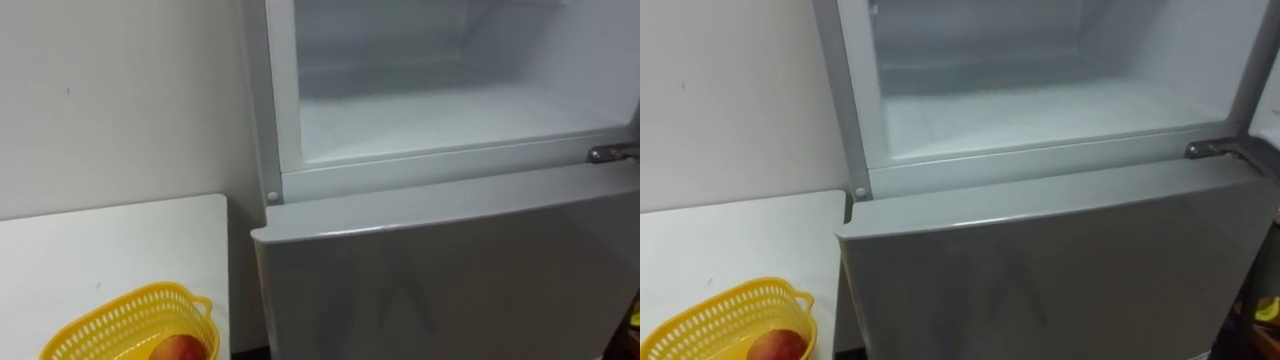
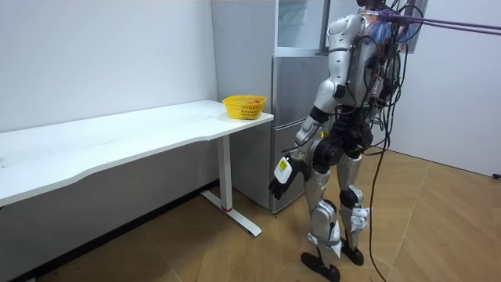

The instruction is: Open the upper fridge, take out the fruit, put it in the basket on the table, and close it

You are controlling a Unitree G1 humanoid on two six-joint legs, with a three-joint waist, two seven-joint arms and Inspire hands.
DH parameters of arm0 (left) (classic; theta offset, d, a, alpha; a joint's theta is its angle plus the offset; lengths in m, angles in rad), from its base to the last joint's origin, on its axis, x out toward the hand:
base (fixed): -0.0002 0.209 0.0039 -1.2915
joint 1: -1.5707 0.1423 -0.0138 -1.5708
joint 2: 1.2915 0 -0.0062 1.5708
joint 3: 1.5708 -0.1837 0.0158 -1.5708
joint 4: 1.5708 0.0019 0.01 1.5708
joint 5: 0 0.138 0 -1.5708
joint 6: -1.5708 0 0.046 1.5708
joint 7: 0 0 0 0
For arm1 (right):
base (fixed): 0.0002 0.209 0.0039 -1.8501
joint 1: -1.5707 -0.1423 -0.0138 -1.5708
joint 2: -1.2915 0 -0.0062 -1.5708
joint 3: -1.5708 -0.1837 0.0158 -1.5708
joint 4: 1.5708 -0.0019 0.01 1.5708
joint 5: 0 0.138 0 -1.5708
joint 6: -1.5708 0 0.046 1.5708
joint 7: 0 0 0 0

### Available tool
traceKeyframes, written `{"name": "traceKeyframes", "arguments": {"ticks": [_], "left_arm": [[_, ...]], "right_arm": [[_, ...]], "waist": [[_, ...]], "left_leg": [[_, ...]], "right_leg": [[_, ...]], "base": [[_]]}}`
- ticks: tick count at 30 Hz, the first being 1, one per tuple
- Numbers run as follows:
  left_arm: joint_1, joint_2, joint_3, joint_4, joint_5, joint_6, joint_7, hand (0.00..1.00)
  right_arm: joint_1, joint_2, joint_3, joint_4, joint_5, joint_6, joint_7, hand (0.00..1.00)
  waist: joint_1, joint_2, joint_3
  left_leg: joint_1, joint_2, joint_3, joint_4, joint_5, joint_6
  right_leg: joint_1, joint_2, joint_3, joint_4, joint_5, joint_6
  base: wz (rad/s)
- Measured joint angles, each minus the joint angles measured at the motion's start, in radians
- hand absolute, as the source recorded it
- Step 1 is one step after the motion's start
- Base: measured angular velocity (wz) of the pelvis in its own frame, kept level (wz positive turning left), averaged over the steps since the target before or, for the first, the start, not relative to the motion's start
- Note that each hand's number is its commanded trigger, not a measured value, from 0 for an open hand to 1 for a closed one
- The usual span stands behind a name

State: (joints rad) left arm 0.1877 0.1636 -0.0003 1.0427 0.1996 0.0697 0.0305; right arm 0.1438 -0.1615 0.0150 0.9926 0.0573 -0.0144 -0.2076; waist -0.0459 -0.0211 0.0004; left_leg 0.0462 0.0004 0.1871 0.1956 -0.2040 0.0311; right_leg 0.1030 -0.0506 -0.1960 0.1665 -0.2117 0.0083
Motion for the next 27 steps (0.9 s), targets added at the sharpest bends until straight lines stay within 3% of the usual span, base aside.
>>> {"name": "traceKeyframes", "arguments": {"ticks": [5, 13, 18, 21, 27], "left_arm": [[0.014, -0.001, 0.03, -0.019, 0.001, 0.002, -0.019, 0.0], [0.064, -0.004, 0.168, -0.02, 0.026, 0.012, -0.049, 0.0], [0.088, -0.001, 0.217, -0.025, 0.051, 0.035, -0.05, 0.0], [0.087, 0.0, 0.253, -0.024, 0.051, 0.05, -0.067, 0.0], [0.082, 0.011, 0.276, -0.042, 0.052, 0.067, -0.087, 0.0]], "right_arm": [[-0.052, 0.002, -0.053, 0.094, 0.14, 0.018, 0.0, 0.0], [-0.053, -0.006, -0.337, 0.17, 0.321, 0.039, -0.006, 0.0], [-0.055, -0.052, -0.472, 0.201, 0.454, 0.061, -0.013, 0.0], [-0.059, -0.086, -0.582, 0.206, 0.6, 0.071, -0.042, 0.0], [-0.089, -0.132, -0.714, 0.205, 0.908, 0.08, -0.073, 0.0]], "waist": [[-0.001, -0.007, -0.0013], [-0.032, -0.027, 0.0001], [-0.061, -0.035, -0.0006], [-0.064, -0.037, -0.0007], [-0.09, -0.046, -0.0009]], "left_leg": [[0.008, -0.002, -0.009, 0.001, 0.0, 0.0], [0.017, -0.01, -0.029, 0.001, -0.001, 0.0], [0.01, -0.012, -0.043, 0.005, -0.001, 0.0], [0.009, -0.012, -0.041, 0.005, -0.001, 0.0], [-0.005, -0.013, -0.04, 0.006, -0.001, 0.0]], "right_leg": [[0.01, 0.0, -0.001, 0.001, -0.004, 0.002], [0.029, -0.003, -0.015, 0.003, -0.011, 0.003], [0.031, -0.006, -0.031, 0.001, -0.013, 0.005], [0.021, -0.008, -0.029, 0.005, -0.015, 0.005], [0.007, -0.007, -0.024, 0.007, -0.016, 0.005]], "base": [[0.04], [0.06], [0.09], [-0.01], [-0.01]]}}
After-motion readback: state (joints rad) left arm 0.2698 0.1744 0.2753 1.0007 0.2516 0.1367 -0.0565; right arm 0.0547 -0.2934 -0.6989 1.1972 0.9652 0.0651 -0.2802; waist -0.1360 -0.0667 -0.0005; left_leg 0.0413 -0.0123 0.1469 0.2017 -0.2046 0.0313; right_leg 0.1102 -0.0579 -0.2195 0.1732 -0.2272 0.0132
